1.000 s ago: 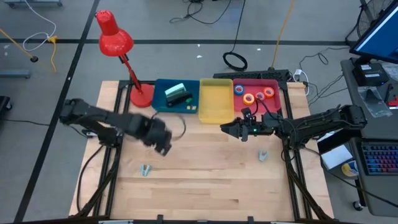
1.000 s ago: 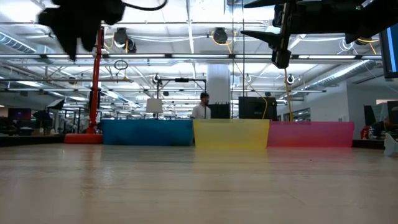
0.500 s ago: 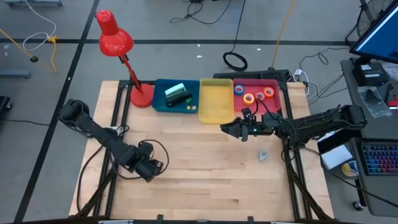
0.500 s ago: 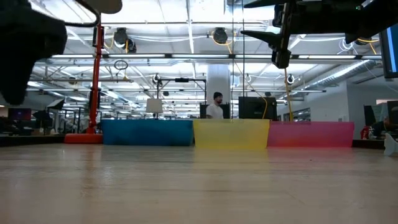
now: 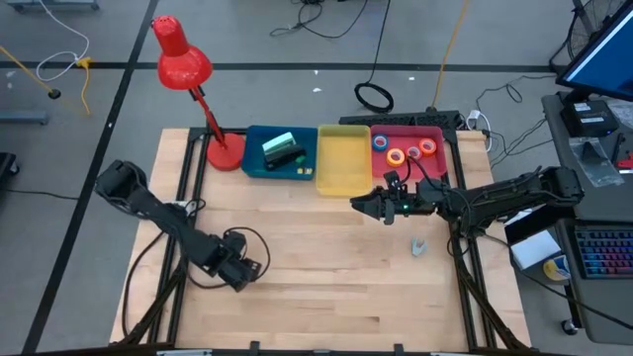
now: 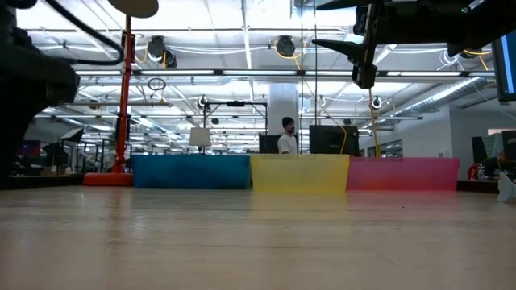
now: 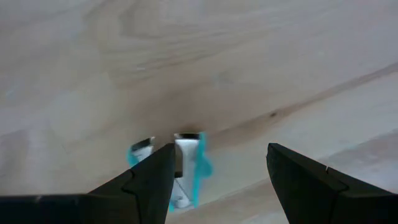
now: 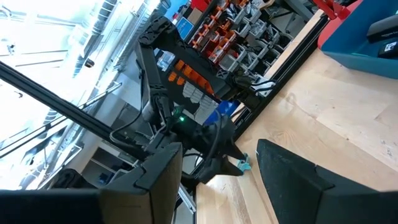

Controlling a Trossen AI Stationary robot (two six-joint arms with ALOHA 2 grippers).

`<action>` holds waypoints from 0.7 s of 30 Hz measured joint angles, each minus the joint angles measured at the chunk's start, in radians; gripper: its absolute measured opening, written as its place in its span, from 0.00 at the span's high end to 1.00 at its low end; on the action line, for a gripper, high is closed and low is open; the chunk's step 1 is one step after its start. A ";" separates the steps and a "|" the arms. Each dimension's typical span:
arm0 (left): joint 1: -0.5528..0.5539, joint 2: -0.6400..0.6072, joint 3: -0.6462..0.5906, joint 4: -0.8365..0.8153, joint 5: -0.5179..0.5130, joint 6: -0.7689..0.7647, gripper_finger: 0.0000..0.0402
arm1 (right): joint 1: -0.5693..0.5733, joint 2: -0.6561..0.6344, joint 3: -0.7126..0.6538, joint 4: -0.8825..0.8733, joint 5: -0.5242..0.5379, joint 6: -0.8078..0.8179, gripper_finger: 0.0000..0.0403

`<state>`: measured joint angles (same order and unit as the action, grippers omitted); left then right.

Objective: Pick and place Stapler, Stapler remover, tape
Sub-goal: Put the left light blue staple remover into the yellow bin

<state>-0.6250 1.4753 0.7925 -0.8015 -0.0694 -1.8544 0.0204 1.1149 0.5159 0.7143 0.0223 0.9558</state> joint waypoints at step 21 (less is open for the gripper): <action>0.029 0.142 0.000 0.073 0.046 0.059 0.73 | 0.000 0.000 0.000 0.001 0.002 0.000 0.50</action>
<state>-0.5961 1.6172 0.7926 -0.7282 -0.0237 -1.7957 0.0204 1.1149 0.5159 0.7149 0.0244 0.9558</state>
